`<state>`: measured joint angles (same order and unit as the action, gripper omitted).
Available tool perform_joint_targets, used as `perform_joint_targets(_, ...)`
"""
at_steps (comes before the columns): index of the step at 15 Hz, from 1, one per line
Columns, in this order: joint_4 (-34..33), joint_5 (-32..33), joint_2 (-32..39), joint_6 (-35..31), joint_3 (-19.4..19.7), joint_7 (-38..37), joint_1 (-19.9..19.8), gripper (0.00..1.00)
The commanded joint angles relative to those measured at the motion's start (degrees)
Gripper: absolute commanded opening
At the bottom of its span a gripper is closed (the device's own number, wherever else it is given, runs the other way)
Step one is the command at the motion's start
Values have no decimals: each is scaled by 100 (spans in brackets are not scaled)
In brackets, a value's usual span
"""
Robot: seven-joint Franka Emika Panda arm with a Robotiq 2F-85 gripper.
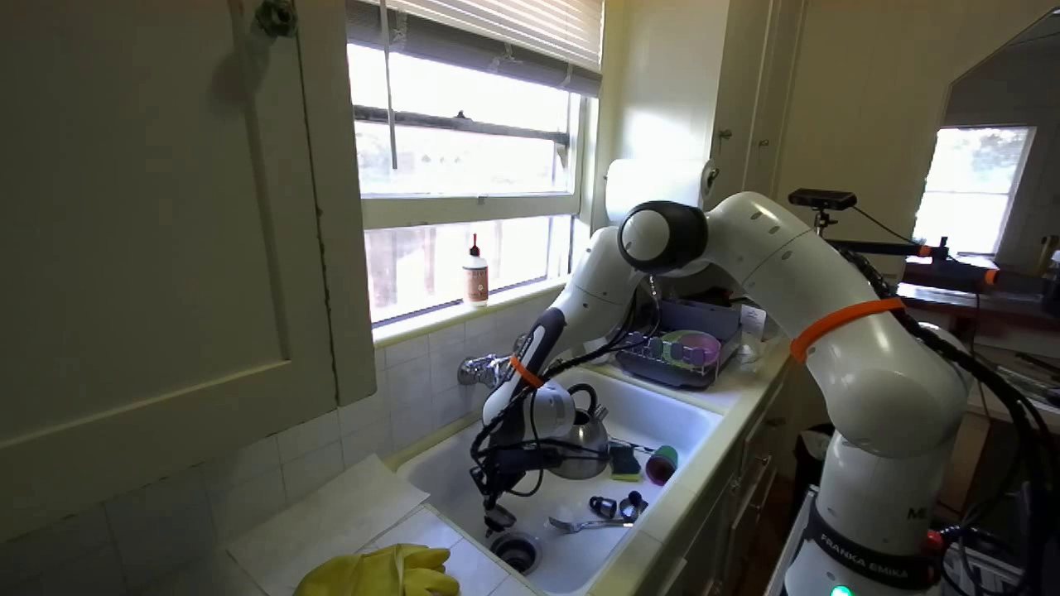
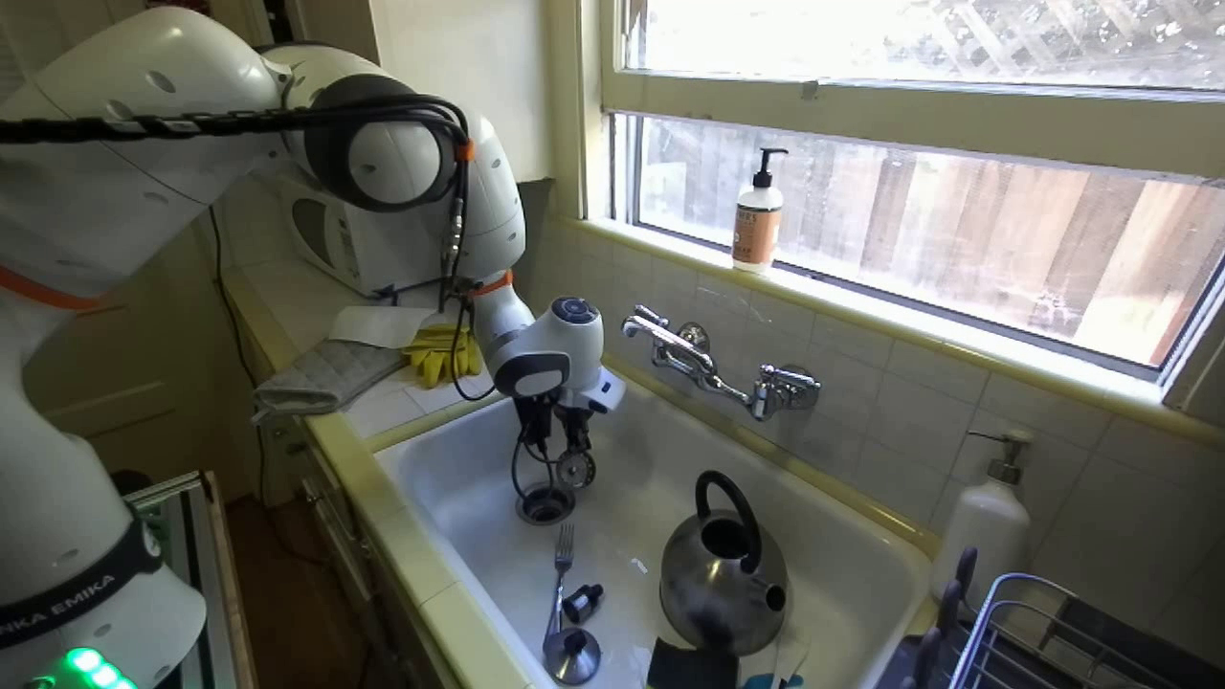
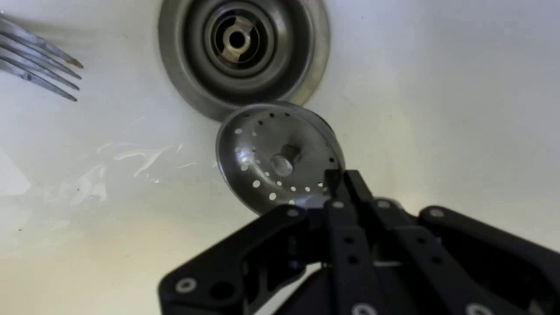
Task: Remove the sink hole cover from the sink hole
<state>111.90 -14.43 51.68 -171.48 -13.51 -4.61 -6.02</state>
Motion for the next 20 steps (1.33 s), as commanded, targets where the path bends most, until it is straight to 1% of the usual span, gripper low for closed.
perform_joint_targets(1, 126, 58, -64, -327, 233, -37, 144, 1)
perform_joint_targets(4, 94, 64, -4, -554, 390, -68, 153, 1)
perform_joint_targets(5, 96, 56, 12, -636, 383, -51, 85, 1)
perform_joint_targets(8, 79, 62, 66, -864, 499, -97, 63, 1)
perform_joint_targets(10, 47, 70, 115, -935, 524, -103, 11, 1)
perform_joint_targets(15, -11, 82, 214, -922, 635, -125, 23, 1)
perform_joint_targets(16, -4, 78, 218, -931, 649, -134, 28, 14)
perform_joint_targets(17, 0, 80, 210, -950, 665, -142, 38, 31)
perform_joint_targets(19, 15, 78, 208, -955, 691, -153, 48, 45)
perform_joint_targets(20, 25, 78, 203, -959, 695, -155, 47, 54)
